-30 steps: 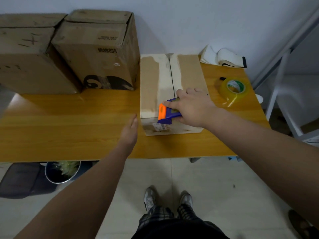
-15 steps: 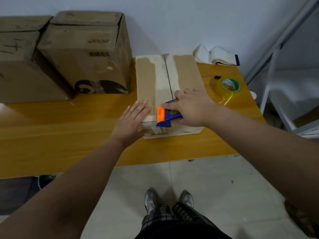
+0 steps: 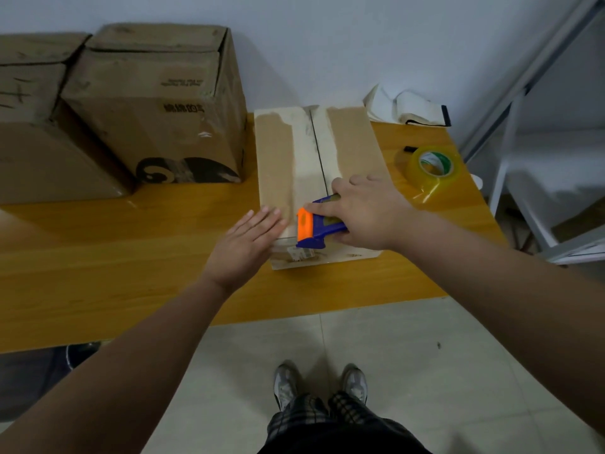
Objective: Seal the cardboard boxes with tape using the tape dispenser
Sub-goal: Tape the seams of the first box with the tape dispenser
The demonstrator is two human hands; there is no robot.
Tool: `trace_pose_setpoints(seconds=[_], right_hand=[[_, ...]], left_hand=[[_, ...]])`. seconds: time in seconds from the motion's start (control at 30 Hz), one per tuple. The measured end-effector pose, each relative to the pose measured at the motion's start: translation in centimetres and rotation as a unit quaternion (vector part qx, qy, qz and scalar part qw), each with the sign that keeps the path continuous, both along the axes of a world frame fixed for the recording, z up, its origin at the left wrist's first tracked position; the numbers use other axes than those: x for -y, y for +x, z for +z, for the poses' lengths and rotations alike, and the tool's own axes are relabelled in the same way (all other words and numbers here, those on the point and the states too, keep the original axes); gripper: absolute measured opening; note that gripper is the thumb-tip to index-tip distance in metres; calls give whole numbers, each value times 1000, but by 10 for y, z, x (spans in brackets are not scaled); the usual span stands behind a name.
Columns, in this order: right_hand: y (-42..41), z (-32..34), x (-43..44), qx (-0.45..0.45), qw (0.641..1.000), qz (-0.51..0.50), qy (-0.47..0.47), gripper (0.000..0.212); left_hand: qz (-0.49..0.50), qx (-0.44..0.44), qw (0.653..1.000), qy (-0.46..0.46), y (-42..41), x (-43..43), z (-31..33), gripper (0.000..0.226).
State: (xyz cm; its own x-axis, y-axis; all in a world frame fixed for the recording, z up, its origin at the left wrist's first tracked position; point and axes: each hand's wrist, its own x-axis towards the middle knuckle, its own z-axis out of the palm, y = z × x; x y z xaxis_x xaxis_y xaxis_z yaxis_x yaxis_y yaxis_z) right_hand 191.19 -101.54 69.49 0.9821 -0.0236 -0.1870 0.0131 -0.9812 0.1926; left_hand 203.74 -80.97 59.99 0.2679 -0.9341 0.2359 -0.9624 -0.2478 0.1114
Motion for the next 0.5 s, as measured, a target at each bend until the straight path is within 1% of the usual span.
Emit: trace_pose_setpoints(seconds=[0.13,0.23,0.3,0.37,0.4,0.5], right_hand=[[0,-2,1,0,1000,1,-2,64],[1,-3,1,-2,1000,2,-5,64],[1,-4,1,-7,1000,8,-20,65],[0,-4,0,-17,999,16,-36,67],[1,-3,1,-27,999,20,-42,69],[2,4,4,-69,996,36,-46,74]], left_hand=[[-6,-17,999,-31,-4,1,5,45],[-18,-9,1000,-12,1,2,8,43],[-24,-5,999,31,5,-2,10,48],[-17,13,996,89,6,-5,9,61],[-2,26,994,105,3,-5,7,66],[73,51,990,106,-19,6,4,69]])
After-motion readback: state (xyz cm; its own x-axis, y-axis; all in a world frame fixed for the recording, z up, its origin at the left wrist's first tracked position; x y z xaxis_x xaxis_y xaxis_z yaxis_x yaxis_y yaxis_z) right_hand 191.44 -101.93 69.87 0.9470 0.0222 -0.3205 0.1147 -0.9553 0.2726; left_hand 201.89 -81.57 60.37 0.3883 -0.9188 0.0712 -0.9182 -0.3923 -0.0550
